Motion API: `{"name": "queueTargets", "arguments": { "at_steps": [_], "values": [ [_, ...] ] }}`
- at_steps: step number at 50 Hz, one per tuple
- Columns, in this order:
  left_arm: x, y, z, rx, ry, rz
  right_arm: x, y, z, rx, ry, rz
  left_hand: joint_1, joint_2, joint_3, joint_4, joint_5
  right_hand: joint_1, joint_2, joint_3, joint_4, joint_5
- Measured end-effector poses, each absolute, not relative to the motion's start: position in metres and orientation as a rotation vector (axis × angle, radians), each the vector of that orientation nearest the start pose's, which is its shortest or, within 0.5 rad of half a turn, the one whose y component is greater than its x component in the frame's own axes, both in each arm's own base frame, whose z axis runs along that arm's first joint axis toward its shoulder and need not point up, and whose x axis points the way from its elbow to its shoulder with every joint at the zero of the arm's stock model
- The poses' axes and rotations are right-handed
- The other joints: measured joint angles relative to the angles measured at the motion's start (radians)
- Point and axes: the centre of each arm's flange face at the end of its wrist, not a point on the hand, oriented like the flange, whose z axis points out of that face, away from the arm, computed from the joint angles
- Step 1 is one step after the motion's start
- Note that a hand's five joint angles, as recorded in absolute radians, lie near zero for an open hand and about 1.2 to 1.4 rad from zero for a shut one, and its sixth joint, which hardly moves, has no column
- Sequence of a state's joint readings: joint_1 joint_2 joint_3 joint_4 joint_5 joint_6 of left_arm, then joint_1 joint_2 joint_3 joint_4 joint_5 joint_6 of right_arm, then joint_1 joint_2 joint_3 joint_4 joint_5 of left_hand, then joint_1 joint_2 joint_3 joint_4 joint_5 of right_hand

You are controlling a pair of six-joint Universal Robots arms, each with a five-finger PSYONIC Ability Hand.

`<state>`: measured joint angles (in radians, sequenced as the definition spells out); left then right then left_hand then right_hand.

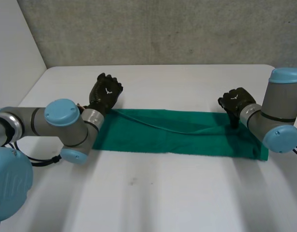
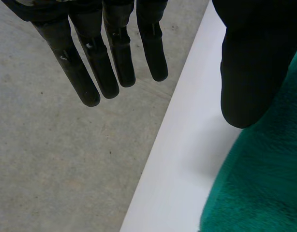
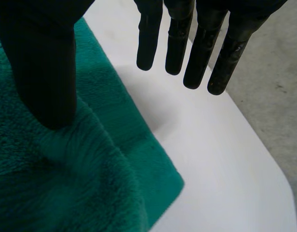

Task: Fold the towel.

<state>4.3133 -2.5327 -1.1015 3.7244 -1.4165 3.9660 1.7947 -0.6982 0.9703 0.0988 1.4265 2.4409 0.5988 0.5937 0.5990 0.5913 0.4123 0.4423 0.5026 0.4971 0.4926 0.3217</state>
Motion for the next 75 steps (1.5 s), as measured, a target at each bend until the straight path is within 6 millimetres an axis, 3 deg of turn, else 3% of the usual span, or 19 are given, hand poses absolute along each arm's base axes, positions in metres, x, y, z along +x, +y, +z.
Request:
{"name": "queueTargets", "arguments": {
  "at_steps": [13,24,30,41,46,48,51,75],
  "values": [
    [-0.324,-0.388,0.101,1.337,1.566,-2.129,0.235,-0.404,0.131,-1.296,2.412,-1.785,0.004,0.006,0.002,0.006,0.004,0.0,0.0,0.0,0.0,0.0],
    [-0.324,-0.388,0.105,1.351,1.559,-2.14,0.23,-0.391,0.131,-1.22,2.485,-1.645,0.204,0.207,0.201,0.209,0.203,0.004,0.004,0.019,0.022,0.024],
    [-0.323,-0.388,0.107,1.346,1.559,-2.139,0.228,-0.387,0.14,-1.162,2.486,-1.648,0.204,0.21,0.203,0.209,0.205,0.076,0.106,0.111,0.116,0.094],
    [-0.322,-0.386,0.104,1.352,1.574,-2.129,0.219,-0.394,0.145,-1.137,2.498,-1.673,0.204,0.21,0.205,0.209,0.205,0.403,0.486,0.497,0.504,0.471],
    [-0.322,-0.386,0.103,1.352,1.575,-2.128,0.215,-0.398,0.142,-1.133,2.51,-1.672,0.204,0.21,0.205,0.209,0.205,0.402,0.488,0.498,0.506,0.475],
    [-0.322,-0.386,0.103,1.352,1.576,-2.128,0.214,-0.399,0.14,-1.138,2.519,-1.662,0.204,0.21,0.205,0.209,0.205,0.277,0.328,0.338,0.345,0.357],
    [-0.322,-0.386,0.103,1.352,1.576,-2.127,0.213,-0.399,0.138,-1.148,2.528,-1.648,0.204,0.21,0.205,0.209,0.205,0.254,0.299,0.3,0.307,0.327],
    [-0.32,-0.382,0.108,1.35,1.581,-2.123,0.204,-0.388,0.138,-1.154,2.604,-1.512,0.204,0.21,0.205,0.209,0.205,0.232,0.277,0.271,0.276,0.296]
  ]
}}
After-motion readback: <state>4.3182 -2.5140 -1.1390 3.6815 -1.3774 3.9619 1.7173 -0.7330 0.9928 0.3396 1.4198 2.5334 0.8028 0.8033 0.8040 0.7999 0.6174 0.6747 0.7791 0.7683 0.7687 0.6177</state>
